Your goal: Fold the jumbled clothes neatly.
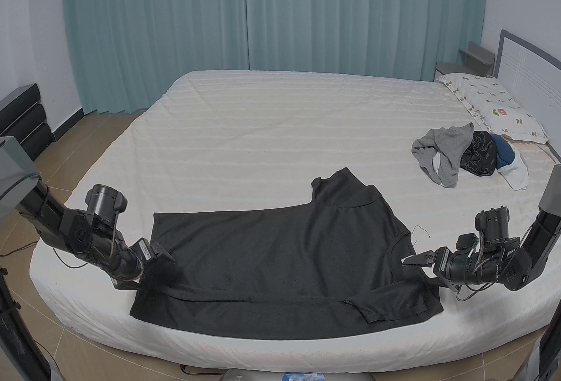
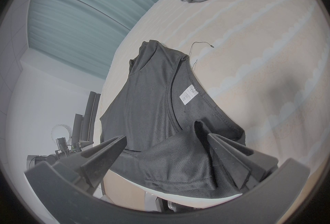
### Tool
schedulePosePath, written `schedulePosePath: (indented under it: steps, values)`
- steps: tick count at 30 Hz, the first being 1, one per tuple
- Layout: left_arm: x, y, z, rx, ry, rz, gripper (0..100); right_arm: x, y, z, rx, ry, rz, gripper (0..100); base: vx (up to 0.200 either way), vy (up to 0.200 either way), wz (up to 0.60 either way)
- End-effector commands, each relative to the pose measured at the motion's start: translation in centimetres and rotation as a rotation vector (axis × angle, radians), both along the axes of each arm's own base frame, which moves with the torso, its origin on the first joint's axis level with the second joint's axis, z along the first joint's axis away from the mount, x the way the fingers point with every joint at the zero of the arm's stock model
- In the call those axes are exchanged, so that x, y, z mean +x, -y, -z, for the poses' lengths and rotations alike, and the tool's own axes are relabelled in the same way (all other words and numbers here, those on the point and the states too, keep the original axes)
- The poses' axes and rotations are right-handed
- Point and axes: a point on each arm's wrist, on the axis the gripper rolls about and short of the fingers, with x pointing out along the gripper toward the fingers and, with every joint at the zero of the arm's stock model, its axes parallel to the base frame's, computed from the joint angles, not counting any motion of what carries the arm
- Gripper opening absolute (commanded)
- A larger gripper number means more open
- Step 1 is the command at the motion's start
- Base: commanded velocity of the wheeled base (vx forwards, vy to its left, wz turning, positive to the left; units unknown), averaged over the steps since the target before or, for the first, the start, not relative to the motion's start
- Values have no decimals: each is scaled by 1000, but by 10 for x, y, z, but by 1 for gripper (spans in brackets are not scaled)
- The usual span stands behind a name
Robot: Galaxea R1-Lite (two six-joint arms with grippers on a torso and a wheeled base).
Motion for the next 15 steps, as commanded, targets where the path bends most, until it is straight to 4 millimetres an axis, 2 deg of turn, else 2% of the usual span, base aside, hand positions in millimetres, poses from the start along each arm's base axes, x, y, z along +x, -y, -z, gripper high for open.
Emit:
schedulePosePath:
  steps: [1,7,15]
  values:
    - [11,-22,-7,-15,44,-80,100,0,0,1,0,0,-1,100,0,0,0]
    - [25,-38,-15,-114,140,-202,100,0,0,1,-1,-4,-1,100,0,0,0]
    - [13,-37,-6,-145,129,-126,100,0,0,1,-1,-5,-1,100,0,0,0]
